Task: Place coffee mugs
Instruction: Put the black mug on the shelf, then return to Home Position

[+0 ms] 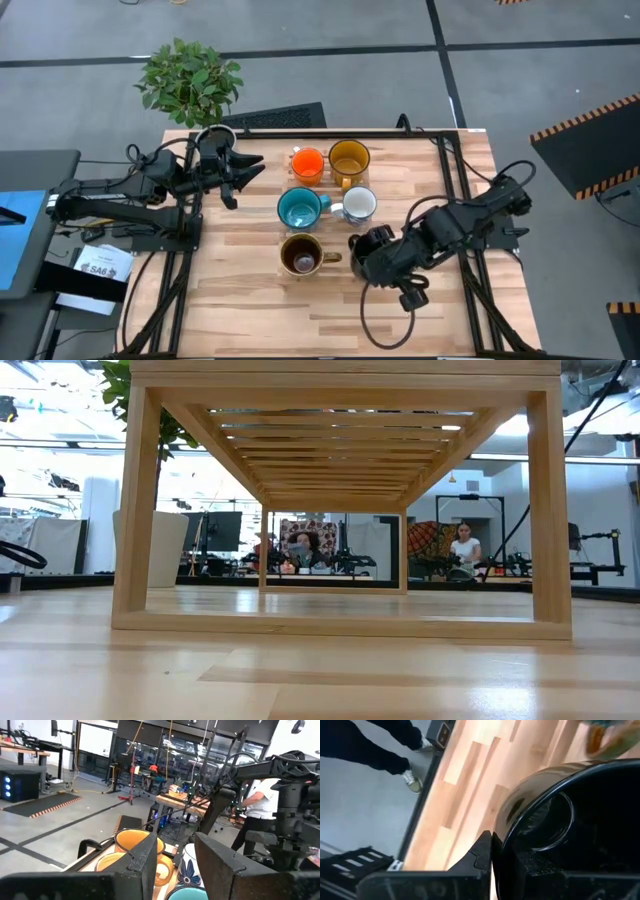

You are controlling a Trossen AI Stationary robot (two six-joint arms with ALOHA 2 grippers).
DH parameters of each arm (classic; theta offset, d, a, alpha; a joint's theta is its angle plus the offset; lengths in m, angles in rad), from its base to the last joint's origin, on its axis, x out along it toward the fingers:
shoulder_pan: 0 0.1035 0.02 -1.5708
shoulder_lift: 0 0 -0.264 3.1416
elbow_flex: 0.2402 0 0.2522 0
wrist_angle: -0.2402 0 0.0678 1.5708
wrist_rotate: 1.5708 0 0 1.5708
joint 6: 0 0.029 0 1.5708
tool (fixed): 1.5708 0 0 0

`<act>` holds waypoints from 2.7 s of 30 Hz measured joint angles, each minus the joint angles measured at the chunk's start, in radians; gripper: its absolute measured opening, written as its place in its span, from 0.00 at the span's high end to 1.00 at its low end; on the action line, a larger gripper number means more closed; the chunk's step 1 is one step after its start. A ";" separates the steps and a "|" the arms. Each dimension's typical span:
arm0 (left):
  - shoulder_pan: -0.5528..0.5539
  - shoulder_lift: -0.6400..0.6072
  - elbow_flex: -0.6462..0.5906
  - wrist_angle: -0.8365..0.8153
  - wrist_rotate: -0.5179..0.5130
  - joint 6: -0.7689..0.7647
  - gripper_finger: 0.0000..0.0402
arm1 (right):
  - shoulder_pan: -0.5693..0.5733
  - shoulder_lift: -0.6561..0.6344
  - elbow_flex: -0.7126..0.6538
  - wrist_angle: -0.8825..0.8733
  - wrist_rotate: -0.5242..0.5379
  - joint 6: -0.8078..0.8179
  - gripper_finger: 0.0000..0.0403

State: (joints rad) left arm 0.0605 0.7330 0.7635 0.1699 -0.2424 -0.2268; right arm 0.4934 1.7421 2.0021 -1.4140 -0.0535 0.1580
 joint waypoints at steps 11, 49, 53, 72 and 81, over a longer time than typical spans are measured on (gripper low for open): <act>0.000 0.000 0.000 -0.001 0.037 -0.002 0.71 | -0.045 0.054 0.000 -0.039 0.005 -0.117 0.88; 0.000 0.000 0.000 -0.032 0.053 -0.002 0.71 | -0.110 0.055 0.025 0.067 0.001 -0.074 0.49; 0.000 0.000 0.000 -0.032 0.052 0.001 0.71 | -0.124 0.055 0.092 0.015 0.000 -0.069 0.48; -0.003 0.000 0.000 -0.032 0.136 0.043 0.71 | -0.194 -0.505 -0.351 0.228 0.295 0.220 0.56; -0.065 0.000 0.000 -0.032 0.151 0.057 0.91 | -0.186 -0.793 -0.754 0.737 0.562 0.265 0.60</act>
State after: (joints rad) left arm -0.0049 0.7330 0.7635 0.1383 -0.0918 -0.1696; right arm 0.3077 0.9495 1.2485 -0.6772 0.5082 0.4231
